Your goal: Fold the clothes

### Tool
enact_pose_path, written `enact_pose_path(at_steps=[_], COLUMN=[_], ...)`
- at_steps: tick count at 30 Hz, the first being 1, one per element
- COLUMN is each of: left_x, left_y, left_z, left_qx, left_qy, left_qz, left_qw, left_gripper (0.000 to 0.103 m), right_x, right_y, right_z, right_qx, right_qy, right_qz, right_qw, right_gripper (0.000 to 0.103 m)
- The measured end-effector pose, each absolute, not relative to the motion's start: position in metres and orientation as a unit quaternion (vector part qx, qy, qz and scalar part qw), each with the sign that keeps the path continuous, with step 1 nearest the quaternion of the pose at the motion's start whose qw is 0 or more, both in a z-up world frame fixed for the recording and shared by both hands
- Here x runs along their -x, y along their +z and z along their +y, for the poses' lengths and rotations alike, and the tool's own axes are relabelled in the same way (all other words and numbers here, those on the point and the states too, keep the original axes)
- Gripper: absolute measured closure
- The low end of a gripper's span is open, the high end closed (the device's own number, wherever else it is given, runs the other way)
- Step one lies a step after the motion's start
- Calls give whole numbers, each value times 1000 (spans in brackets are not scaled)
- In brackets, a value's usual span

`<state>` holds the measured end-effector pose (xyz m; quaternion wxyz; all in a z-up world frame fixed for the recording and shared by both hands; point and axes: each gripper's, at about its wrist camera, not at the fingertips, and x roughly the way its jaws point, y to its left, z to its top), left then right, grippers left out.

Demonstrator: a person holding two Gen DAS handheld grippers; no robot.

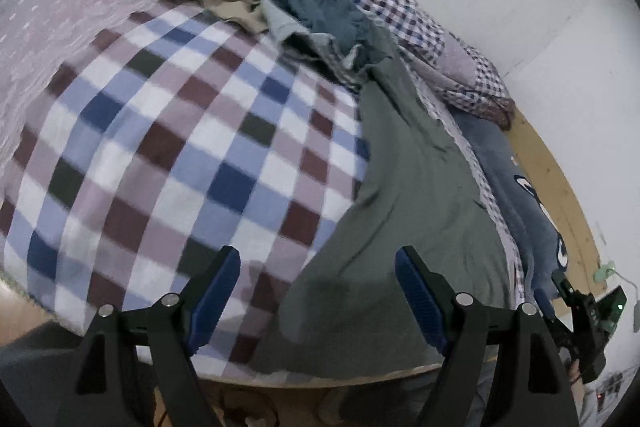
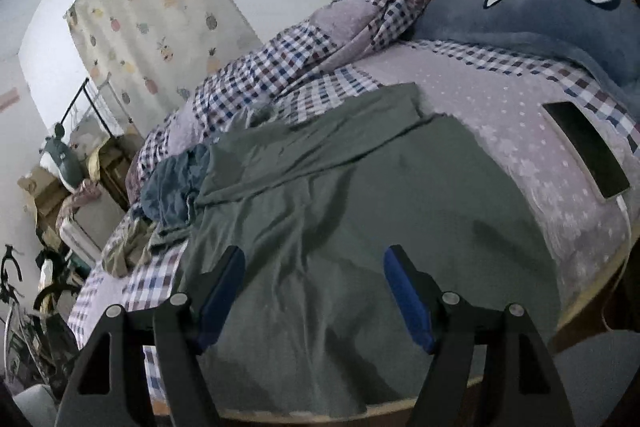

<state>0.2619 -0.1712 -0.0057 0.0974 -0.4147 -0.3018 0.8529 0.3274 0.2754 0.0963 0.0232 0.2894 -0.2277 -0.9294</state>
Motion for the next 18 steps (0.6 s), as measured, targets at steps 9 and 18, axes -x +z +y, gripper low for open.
enact_pose_path(at_steps=[9, 18], left_x=[-270, -268], left_y=[-31, -46], left_z=[-191, -163], left_qx=[430, 469], left_qy=[823, 814], left_qz=[-366, -333], left_qw=[63, 81], left_gripper=[20, 20], right_x=[-345, -346], right_y=[90, 88], right_z=[253, 233], right_qx=[-308, -314], right_qy=[-930, -933], right_qz=[-197, -162], right_qw=[45, 64], right_gripper=[27, 27])
